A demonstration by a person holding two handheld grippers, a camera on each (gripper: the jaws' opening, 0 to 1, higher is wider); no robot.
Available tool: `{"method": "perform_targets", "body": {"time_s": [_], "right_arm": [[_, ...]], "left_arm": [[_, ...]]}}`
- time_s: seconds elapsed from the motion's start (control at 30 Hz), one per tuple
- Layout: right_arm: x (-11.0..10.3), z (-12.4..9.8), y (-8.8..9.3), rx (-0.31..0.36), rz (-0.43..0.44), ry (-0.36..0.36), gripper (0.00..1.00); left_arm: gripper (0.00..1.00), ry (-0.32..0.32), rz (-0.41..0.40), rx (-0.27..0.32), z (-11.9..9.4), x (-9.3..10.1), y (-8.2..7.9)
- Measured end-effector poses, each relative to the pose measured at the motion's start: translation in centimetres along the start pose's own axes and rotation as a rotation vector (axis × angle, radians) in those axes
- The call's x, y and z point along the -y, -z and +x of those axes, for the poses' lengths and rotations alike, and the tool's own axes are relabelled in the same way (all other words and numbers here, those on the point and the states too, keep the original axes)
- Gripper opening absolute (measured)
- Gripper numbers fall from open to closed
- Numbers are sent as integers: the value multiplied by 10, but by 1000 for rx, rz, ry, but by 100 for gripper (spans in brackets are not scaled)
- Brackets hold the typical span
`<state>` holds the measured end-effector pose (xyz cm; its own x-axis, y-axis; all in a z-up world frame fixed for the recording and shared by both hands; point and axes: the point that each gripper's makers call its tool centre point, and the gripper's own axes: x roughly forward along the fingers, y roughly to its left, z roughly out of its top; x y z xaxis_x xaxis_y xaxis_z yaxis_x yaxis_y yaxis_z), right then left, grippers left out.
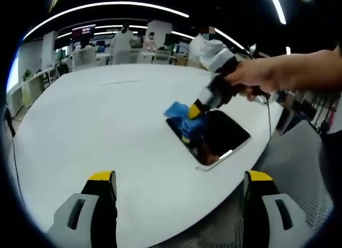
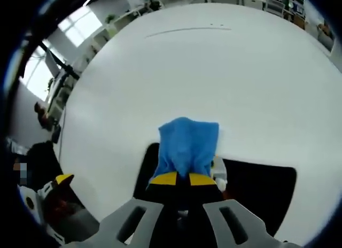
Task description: Wipe the mirror surface with the cleaning cloth until all visible marks leave the cleaned area.
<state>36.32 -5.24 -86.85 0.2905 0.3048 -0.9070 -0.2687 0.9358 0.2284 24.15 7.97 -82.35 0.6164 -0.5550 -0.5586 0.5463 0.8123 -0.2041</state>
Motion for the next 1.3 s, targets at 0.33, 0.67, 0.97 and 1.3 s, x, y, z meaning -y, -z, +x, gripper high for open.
{"method": "perform_targets", "body": {"time_s": [0.33, 0.67, 0.97, 1.3], "right_arm": [[-3, -4, 16, 2, 36, -13, 0], [-6, -8, 32, 8, 65, -24, 0], [-11, -13, 50, 5, 66, -37, 0], [-17, -16, 63, 1, 70, -41, 0]], "left_arm": [[99, -25, -16, -4, -2, -5, 1], [99, -29, -13, 9, -2, -4, -2], [99, -36, -15, 15, -3, -6, -2], [99, -33, -19, 18, -4, -5, -3]]}}
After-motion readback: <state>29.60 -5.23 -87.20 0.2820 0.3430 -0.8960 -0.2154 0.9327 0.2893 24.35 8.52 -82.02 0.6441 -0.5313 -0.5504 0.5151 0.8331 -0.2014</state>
